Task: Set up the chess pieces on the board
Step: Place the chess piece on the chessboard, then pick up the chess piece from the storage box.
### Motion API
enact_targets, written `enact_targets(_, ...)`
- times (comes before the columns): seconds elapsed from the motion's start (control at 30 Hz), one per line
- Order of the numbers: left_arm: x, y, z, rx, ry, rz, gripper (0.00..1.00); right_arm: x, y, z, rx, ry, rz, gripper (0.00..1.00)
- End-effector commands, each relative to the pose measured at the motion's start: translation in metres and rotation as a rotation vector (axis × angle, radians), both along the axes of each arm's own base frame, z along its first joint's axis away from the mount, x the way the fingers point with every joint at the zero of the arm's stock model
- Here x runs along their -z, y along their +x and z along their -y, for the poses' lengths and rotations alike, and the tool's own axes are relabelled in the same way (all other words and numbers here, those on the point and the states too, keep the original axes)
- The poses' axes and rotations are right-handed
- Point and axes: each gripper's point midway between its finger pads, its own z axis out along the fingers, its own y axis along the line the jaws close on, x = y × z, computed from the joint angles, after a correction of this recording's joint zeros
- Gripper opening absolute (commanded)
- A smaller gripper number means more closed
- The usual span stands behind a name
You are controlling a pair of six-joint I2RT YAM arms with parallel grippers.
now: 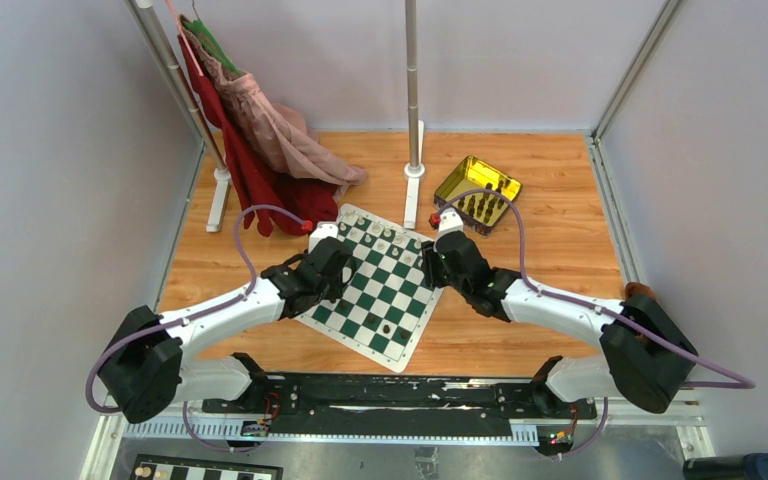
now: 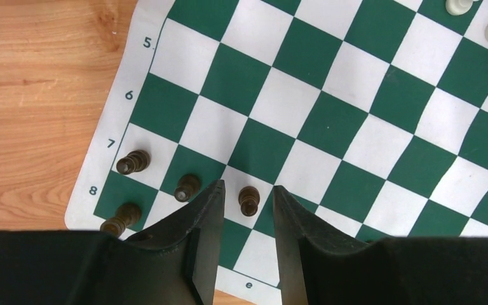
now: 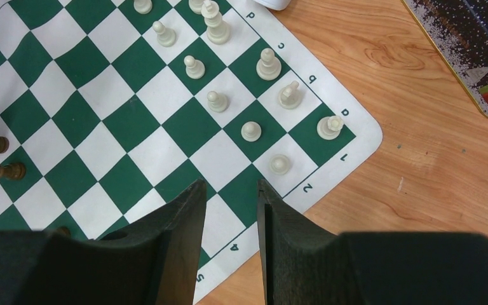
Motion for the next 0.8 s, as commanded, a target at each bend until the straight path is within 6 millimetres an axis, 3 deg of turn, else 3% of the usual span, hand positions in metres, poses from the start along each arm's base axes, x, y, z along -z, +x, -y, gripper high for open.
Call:
enact_targets(0.0, -0.009, 0.001, -0.001, 0.001, 0.012, 0.023, 0.40, -0.002, 0.004, 0.003, 0.014, 0.005, -0.001, 0.40)
enact_targets(0.13, -0.008, -0.001, -0.002, -0.004, 0.006, 0.022, 0.40, -0.002, 0.004, 0.003, 0.016, 0.005, 0.000, 0.40)
enact_targets(0.5, -0.039, 0.004, -0.004, -0.005, -0.019, 0.086, 0.42, -0.008, 0.005, 0.007, 0.029, -0.007, 0.019, 0.40)
enact_targets(0.63, -0.057, 0.008, 0.004, 0.016, -0.062, 0.122, 0.45, -0.023, 0.015, 0.011, 0.062, -0.019, 0.050, 0.40)
enact_targets(0.77, -0.090, 0.015, 0.016, 0.053, -0.142, 0.204, 0.57, -0.049, 0.035, 0.020, 0.121, -0.008, 0.096, 0.40)
